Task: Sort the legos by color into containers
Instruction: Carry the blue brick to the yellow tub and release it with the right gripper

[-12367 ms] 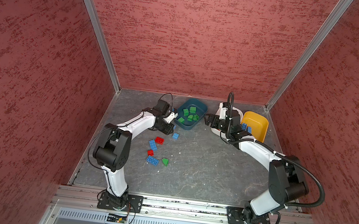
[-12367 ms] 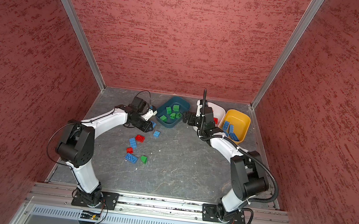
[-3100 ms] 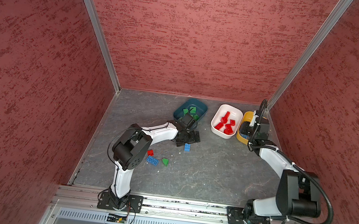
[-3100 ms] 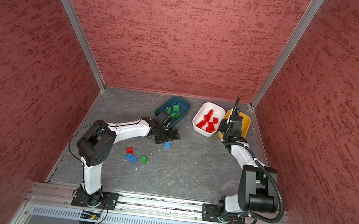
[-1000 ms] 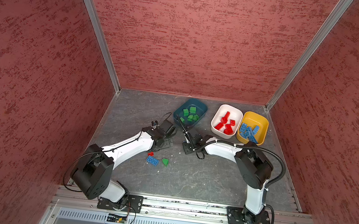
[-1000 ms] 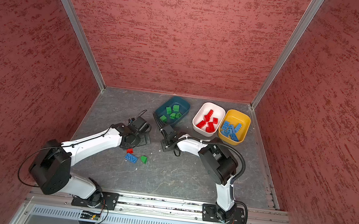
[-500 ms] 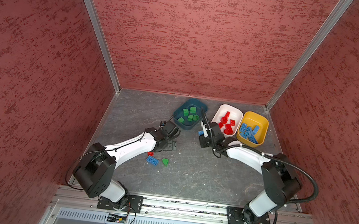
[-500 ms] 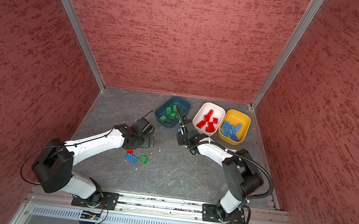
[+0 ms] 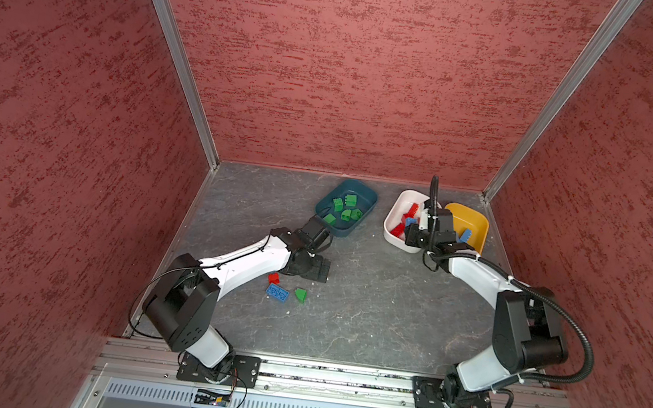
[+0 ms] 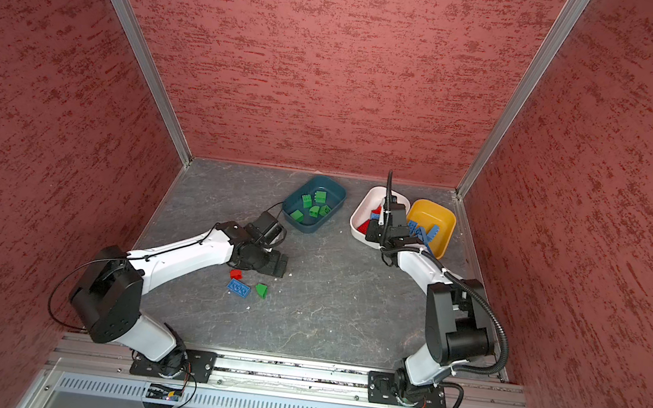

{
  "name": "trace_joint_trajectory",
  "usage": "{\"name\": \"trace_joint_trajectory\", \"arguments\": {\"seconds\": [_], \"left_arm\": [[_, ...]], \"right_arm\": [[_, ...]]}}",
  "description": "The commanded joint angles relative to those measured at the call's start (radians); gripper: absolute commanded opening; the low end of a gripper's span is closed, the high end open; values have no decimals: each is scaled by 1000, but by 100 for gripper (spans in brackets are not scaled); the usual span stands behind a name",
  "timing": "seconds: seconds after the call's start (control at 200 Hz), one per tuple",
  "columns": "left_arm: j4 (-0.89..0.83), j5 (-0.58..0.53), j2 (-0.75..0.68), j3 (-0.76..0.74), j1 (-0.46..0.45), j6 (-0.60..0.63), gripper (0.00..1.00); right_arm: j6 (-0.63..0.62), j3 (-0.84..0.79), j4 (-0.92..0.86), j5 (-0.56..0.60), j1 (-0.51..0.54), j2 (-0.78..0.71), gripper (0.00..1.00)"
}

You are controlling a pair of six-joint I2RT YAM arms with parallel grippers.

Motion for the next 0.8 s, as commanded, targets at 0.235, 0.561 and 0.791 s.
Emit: {"name": "trace_joint_trajectory", "arguments": {"seconds": [0.235,0.561,0.791], "left_arm": [[-82,101,74,50,-5,94,99],[-111,136,108,50,-10,110,100],[-123,100,144,56,-25,130,83]], "right_arm": [[-28,4,8,13,-265,-33,27],[-35,164,-110,19,-353,97,59],[-24,96,-15,-64,-353,19,80]]}}
